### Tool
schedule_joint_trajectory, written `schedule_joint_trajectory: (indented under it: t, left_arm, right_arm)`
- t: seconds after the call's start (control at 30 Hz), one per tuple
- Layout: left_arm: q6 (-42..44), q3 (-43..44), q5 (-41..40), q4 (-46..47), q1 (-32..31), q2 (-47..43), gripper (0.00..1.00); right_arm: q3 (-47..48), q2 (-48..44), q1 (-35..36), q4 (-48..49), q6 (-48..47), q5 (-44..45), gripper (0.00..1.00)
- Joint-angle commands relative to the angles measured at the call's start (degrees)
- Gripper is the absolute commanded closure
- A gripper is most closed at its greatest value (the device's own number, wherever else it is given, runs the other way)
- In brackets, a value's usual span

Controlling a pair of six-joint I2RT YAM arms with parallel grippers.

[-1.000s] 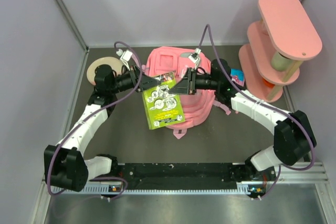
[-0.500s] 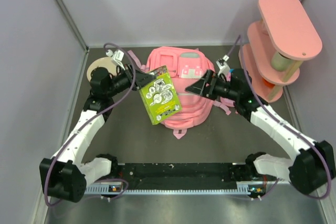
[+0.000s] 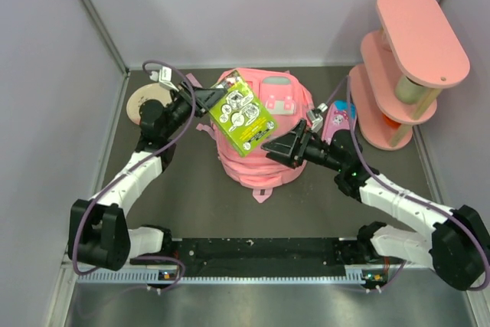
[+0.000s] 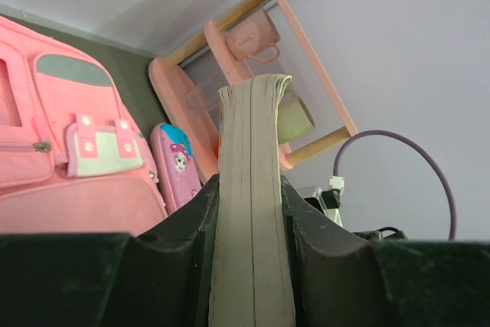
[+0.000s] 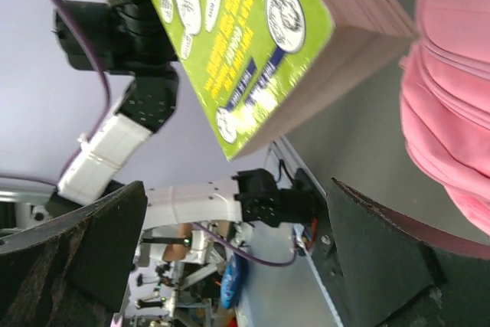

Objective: Pack the student bag
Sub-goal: Pick up the book from the center of the board.

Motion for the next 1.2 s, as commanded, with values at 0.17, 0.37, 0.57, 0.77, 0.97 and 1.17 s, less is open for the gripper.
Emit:
schedule_joint_trajectory:
  t: [0.17, 0.37, 0.57, 0.77, 0.97, 1.17]
  left_arm:
    - [-9.10, -1.68, -2.99, 20.45, -2.49, 0.63, 1.00]
    - [-11.04, -2.91, -2.38, 22.14, -2.84, 0.72, 1.00]
    - [-11.74, -4.84, -2.64, 23.28, -2.93, 0.71, 1.00]
    - [-12.53, -5.90, -2.90, 24.60, -2.93, 1.33, 1.00]
    - [-12.45, -6.08, -2.82, 24.51, -3.02, 1.95, 1.00]
    - [-9.21, -5.72, -1.41, 20.48, -2.93, 1.68, 0.75]
  right_arm:
    - [1.41, 10.05, 1.76, 22.27, 9.08, 3.59, 0.01]
    - [2.90, 14.46, 1.76, 28.62, 9.97, 4.20, 0.01]
    - [4.22, 17.10, 1.75, 33.80, 9.61, 4.82, 0.09]
    - [4.48, 20.26, 1.93, 41.09, 12.60, 4.73, 0.38]
    - [2.82, 20.62, 1.84, 43.92, 14.01, 5.08, 0.85]
    - [2.20, 15.62, 1.67, 35.85, 9.62, 6.93, 1.00]
